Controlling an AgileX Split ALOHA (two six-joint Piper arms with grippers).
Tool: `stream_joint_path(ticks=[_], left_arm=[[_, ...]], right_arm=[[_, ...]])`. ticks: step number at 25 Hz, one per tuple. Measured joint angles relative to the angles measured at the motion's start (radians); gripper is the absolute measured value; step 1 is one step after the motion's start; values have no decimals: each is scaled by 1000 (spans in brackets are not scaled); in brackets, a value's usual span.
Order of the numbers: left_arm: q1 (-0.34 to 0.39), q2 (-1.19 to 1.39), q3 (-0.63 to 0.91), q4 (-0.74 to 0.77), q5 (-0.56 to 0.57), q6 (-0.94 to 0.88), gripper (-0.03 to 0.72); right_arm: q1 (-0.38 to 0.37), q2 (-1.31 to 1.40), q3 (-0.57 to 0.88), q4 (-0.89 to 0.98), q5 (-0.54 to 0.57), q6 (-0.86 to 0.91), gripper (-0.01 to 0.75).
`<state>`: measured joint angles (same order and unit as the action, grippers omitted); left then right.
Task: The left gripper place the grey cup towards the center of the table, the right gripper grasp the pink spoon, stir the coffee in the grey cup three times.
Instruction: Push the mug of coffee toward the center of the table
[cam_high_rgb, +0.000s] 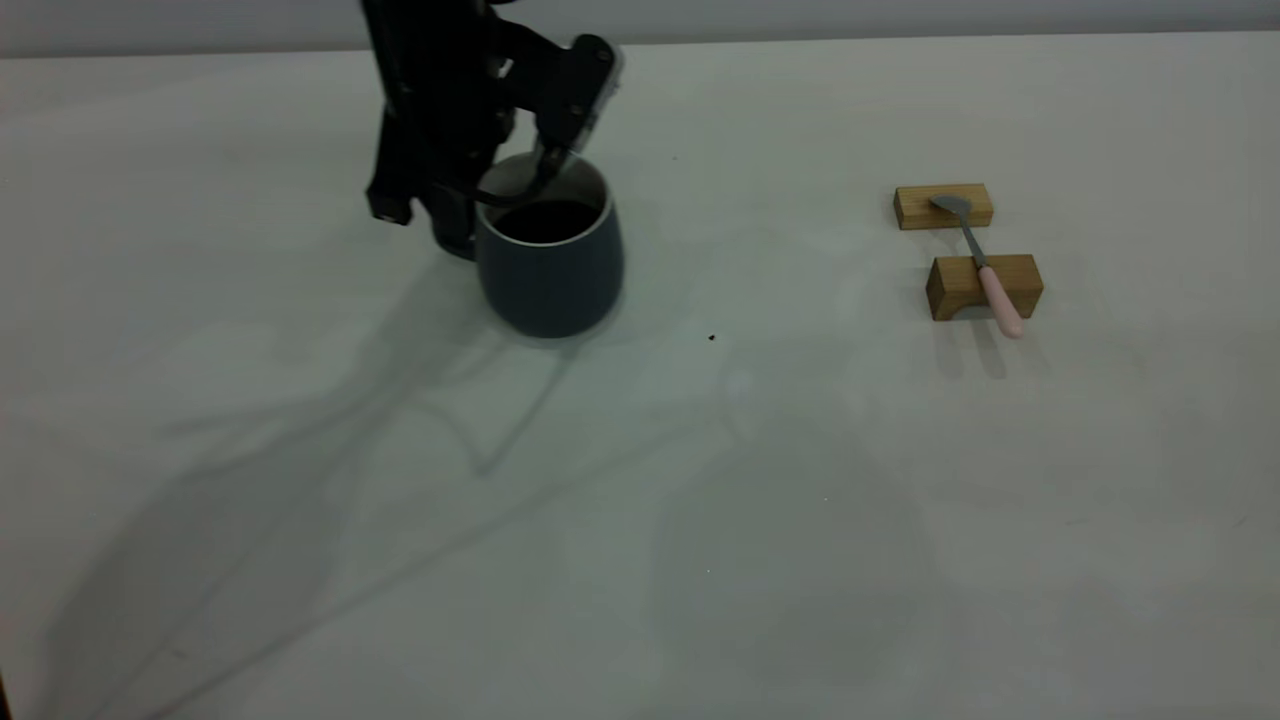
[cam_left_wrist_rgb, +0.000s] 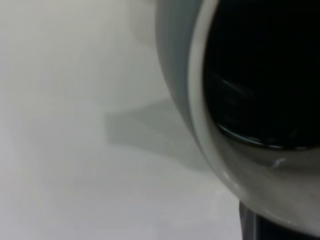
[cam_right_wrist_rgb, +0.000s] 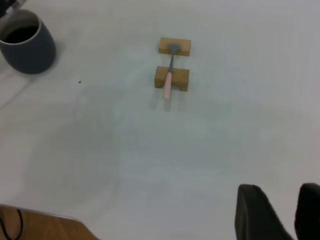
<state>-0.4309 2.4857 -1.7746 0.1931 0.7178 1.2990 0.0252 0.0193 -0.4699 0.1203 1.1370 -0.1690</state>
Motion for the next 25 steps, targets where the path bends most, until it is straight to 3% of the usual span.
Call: stream_joint_path(ticks=[6, 25], left_arm=[[-36, 0, 0, 1, -36, -17, 191], [-42, 11, -3, -58, -60, -23, 191]], right_arm=[[0, 0, 0, 0, 0, 0, 237], [0, 0, 0, 0, 0, 0, 237]])
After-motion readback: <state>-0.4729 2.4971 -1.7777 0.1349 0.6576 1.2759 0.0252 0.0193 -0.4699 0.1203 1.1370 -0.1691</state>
